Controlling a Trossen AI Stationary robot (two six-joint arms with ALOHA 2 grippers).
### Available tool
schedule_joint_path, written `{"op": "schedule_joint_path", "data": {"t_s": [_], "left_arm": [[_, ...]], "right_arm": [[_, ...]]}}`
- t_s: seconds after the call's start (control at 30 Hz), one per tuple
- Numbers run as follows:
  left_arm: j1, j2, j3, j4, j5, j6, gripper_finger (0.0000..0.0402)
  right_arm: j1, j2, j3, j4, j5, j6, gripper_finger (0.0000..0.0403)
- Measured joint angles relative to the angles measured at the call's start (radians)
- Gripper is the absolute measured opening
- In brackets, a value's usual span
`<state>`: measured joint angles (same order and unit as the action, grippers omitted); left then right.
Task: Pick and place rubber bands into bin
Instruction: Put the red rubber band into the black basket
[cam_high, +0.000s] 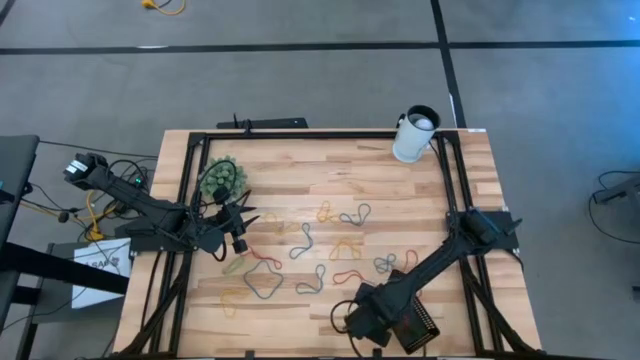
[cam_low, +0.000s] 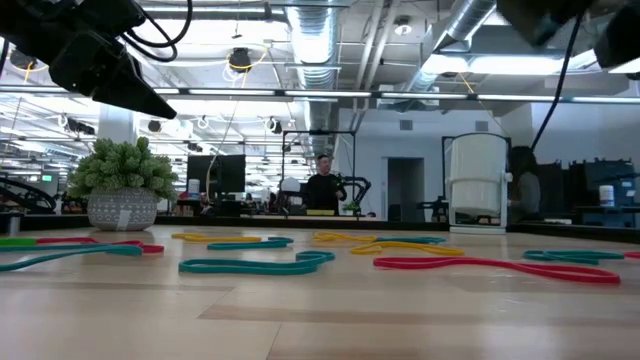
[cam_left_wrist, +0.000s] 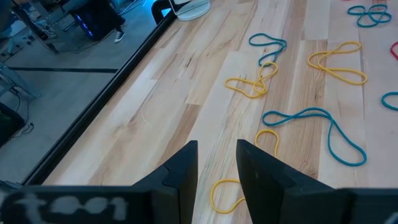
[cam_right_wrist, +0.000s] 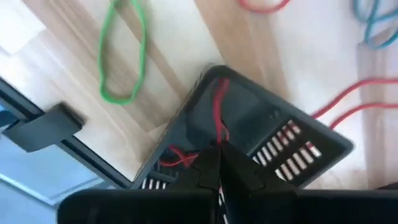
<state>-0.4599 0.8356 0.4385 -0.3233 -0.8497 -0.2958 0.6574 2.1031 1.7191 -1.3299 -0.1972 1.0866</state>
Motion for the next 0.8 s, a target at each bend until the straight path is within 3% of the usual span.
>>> {"op": "schedule_joint_path", "data": {"t_s": [0.27, 0.37, 0.53, 0.8], "left_arm": [[0.000, 0.000, 0.000, 0.000, 0.000, 0.000, 0.0101], [0.000, 0.000, 0.000, 0.000, 0.001, 0.000, 0.0101], [0.000, 0.000, 0.000, 0.000, 0.001, 0.000, 0.0101], [0.000, 0.000, 0.000, 0.000, 0.001, 0.006, 0.0101]], "right_arm": [[0.074, -0.087, -0.046, 0.009, 0.124, 0.124, 0.0000], [0.100, -0.131, -0.129, 0.052, 0.152, 0.190, 0.0000], [0.122, -0.222, -0.299, 0.280, 0.200, 0.222, 0.0000], [0.094, -0.311, -0.496, 0.397, 0.227, 0.271, 0.0000]]}}
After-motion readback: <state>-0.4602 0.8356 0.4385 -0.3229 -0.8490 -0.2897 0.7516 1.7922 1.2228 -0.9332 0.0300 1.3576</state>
